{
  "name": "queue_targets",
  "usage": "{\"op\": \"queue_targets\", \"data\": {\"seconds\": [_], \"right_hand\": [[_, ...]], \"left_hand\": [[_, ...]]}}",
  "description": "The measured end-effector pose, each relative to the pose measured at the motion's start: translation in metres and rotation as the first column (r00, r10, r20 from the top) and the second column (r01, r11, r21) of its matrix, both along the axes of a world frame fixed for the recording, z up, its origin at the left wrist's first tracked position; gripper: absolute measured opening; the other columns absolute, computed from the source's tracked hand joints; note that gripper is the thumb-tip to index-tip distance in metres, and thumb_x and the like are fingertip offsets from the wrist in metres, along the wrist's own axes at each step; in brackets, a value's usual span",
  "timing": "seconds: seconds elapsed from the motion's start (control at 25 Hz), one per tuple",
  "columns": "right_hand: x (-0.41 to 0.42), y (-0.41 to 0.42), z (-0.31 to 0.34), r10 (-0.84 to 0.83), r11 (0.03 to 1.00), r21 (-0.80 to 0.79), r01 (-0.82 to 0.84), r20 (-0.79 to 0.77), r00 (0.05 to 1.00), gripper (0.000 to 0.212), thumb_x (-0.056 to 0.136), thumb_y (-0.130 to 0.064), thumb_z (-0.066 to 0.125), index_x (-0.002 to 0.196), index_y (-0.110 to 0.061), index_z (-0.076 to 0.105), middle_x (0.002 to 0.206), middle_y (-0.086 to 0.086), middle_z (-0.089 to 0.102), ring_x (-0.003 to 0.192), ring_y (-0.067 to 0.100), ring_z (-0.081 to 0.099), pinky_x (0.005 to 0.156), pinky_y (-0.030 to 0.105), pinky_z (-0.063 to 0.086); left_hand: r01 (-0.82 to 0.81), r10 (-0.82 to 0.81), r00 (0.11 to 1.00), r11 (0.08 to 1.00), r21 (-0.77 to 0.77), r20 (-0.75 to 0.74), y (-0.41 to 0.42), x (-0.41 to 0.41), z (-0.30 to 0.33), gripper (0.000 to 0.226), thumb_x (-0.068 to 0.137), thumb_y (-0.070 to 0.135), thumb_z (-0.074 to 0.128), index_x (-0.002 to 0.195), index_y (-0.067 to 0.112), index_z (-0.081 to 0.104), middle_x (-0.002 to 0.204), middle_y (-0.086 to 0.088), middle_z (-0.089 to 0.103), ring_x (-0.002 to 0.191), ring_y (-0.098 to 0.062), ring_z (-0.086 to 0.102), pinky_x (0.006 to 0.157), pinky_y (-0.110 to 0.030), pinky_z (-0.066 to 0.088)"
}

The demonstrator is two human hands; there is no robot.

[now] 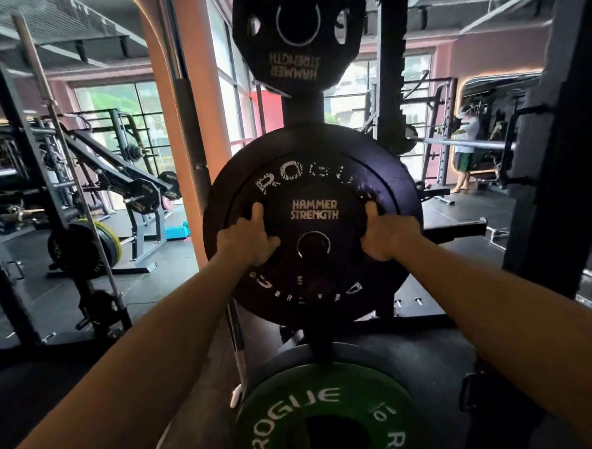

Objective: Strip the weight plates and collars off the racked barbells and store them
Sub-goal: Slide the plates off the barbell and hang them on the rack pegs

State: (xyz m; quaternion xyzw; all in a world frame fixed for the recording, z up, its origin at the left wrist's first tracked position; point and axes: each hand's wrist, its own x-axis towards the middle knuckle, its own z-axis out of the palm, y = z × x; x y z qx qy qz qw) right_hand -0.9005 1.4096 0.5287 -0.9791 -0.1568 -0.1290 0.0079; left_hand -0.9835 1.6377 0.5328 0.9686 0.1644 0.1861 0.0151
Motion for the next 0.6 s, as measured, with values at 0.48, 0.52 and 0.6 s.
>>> {"op": "queue_targets", "data": {"seconds": [0.48,0.52,0.6], "right_hand": [[-0.131,-0.075,0.004,0.326,0.932,0.222,-0.285,-0.172,0.93,0.076,0.083,-0.046,0.067,0.142,-0.018,0.027,0.14,0.01,0.045,0.121,0.031,0.052,0.1,0.044,0.044],[-0.143,-0.079,0.006,0.341,0.926,0.23,-0.299,-0.173,0.924,0.08,0.082,-0.048,0.067,0.143,-0.018,0.026,0.142,0.01,0.044,0.122,0.031,0.051,0.101,0.045,0.043],[-0.165,-0.088,0.013,0.37,0.91,0.256,-0.326,-0.149,0.917,0.084,0.08,-0.053,0.067,0.145,-0.02,0.025,0.144,0.009,0.043,0.123,0.03,0.05,0.103,0.046,0.042]], "left_hand": [[0.059,-0.061,0.998,0.991,-0.121,-0.008,-0.055,-0.163,0.007,0.059,0.086,0.052,0.059,0.128,0.014,0.043,0.118,-0.012,0.059,0.104,-0.031,0.058,0.086,-0.041,0.046],[0.064,-0.065,0.998,0.989,-0.13,-0.004,-0.057,-0.178,0.01,0.058,0.084,0.055,0.06,0.124,0.015,0.045,0.115,-0.011,0.06,0.1,-0.028,0.058,0.085,-0.04,0.047],[0.075,-0.072,0.997,0.985,-0.158,0.02,-0.065,-0.209,0.02,0.058,0.08,0.059,0.062,0.119,0.017,0.05,0.11,-0.01,0.062,0.099,-0.028,0.058,0.087,-0.04,0.049]]}}
